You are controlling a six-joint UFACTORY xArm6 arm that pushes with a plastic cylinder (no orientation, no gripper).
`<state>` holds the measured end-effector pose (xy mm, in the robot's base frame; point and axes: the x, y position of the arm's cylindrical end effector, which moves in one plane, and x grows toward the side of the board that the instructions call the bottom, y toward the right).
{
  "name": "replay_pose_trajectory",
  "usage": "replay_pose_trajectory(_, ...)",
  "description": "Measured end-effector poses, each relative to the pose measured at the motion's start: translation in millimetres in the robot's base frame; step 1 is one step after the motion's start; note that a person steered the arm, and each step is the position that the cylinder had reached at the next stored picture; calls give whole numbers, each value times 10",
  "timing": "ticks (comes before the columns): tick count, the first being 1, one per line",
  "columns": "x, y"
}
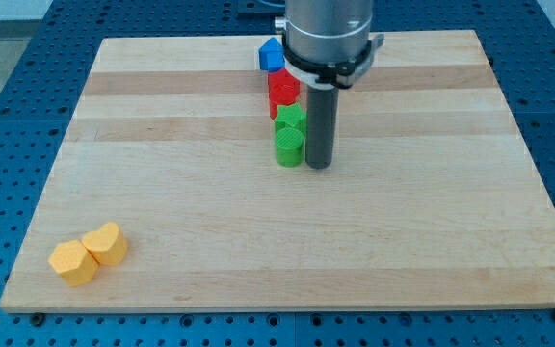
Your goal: Move your arm to the bottom left
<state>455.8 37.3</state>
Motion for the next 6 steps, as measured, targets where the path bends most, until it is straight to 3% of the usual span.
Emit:
replay_pose_trajectory(1,141,-221)
replay_pose_trajectory(3,71,-1985)
replay_pose_trajectory(4,238,-3070)
replay_pose_trajectory(6,449,-3420)
